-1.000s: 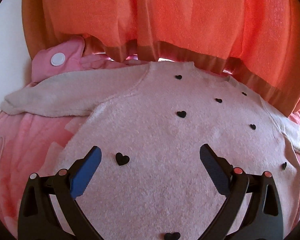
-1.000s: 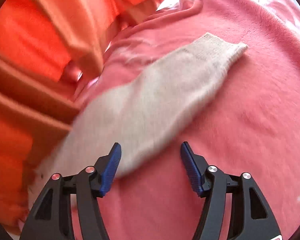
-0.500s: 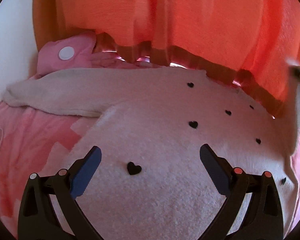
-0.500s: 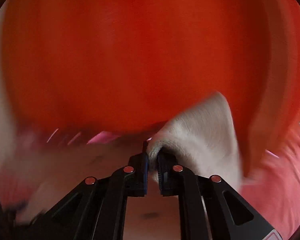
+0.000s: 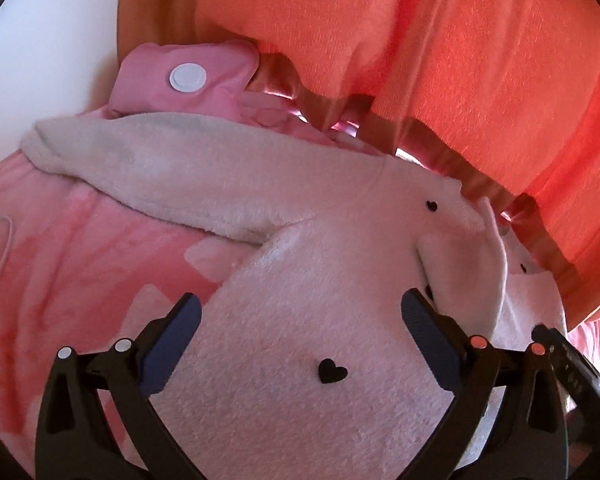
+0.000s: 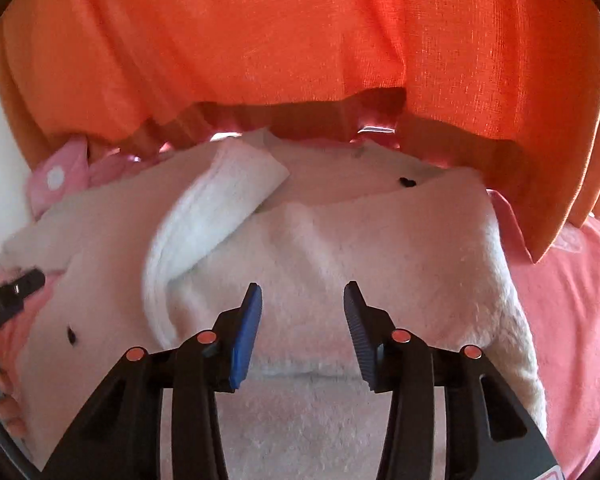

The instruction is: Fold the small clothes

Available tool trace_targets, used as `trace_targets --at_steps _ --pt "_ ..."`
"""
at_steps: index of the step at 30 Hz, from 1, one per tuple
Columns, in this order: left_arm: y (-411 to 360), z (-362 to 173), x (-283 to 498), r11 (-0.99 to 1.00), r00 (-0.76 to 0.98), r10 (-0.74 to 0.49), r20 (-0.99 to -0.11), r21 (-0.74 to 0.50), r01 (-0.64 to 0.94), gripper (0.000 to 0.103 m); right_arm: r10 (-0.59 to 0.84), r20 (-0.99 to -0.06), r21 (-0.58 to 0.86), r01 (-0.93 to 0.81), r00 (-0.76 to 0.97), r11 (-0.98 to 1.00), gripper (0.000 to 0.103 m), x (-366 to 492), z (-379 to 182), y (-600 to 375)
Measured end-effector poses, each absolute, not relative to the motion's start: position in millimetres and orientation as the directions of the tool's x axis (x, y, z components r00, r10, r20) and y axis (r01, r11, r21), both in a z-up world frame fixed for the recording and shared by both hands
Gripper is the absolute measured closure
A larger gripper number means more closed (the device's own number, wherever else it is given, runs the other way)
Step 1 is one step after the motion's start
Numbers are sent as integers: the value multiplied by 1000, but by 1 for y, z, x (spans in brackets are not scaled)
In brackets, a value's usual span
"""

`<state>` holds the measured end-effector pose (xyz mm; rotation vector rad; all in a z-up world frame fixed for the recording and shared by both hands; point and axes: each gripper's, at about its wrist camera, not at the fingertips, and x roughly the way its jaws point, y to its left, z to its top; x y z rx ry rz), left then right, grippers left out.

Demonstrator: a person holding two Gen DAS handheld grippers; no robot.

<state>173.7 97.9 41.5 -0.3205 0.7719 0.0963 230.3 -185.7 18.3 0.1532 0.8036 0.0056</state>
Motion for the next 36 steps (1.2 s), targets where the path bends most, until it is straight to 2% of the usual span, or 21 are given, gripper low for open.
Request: trace_targets --at_steps 2,5,7,9,10,12,13,14,16,18,19,20,22,27,28,29,30,31,33,35,36 --pt "106 45 172 938 726 -26 -688 -268 -220 5 96 -715 165 34 692 986 44 248 20 -171" --pt "124 49 168 918 735 -13 -678 -299 -260 5 149 -739 204 8 657 979 33 288 15 -137" --pt "135 49 168 905 736 4 -677 -311 -290 5 127 -772 198 45 623 979 35 307 10 -124" --pt "148 49 169 891 737 25 -675 -319 -323 5 71 -791 179 119 607 977 95 327 7 -124" --pt "153 50 169 886 740 32 -672 -324 -332 5 60 -766 207 157 640 966 101 330 20 -127" --pt "165 54 170 873 746 39 -665 -340 -349 5 123 -649 284 89 751 955 102 321 55 -119" --pt "169 55 168 868 751 37 -660 -352 -352 5 134 -589 251 23 797 968 102 314 78 -103" --pt "173 55 168 860 754 34 -656 -365 -356 5 162 -570 225 -37 806 974 102 311 88 -88" --pt "181 56 168 844 758 20 -652 -396 -362 5 248 -612 182 -172 751 968 102 311 89 -53" --pt "185 52 169 837 748 12 -664 -402 -370 5 159 -639 106 -119 753 987 102 308 82 -47" --pt "186 51 169 833 745 13 -667 -405 -377 5 99 -641 76 -66 761 995 93 308 77 -49" --pt "188 51 169 828 744 16 -668 -408 -385 5 29 -637 61 13 770 998 62 303 72 -62" --pt "191 53 167 816 748 17 -663 -424 -394 5 -58 -634 79 139 771 987 22 297 64 -86" --pt "188 54 166 824 752 7 -659 -423 -378 5 -84 -788 47 195 610 980 24 327 24 -108" --pt "187 54 167 824 750 5 -661 -422 -377 5 -80 -799 41 188 596 981 36 329 20 -108" --pt "189 53 167 821 748 0 -663 -427 -378 5 -72 -816 36 175 573 984 70 336 15 -107" --pt "191 53 167 817 748 -3 -663 -434 -381 5 -62 -830 44 176 554 983 95 341 14 -108" --pt "194 53 166 809 748 -3 -664 -442 -389 5 -65 -823 62 202 564 977 95 341 20 -112" --pt "200 52 166 796 750 -2 -662 -455 -400 5 -38 -719 137 195 694 971 95 329 59 -111" --pt "204 52 167 784 753 -1 -658 -468 -408 5 10 -600 134 89 800 987 95 309 108 -87" --pt "205 52 167 780 757 -1 -654 -474 -409 5 41 -574 126 38 818 991 95 303 119 -75"
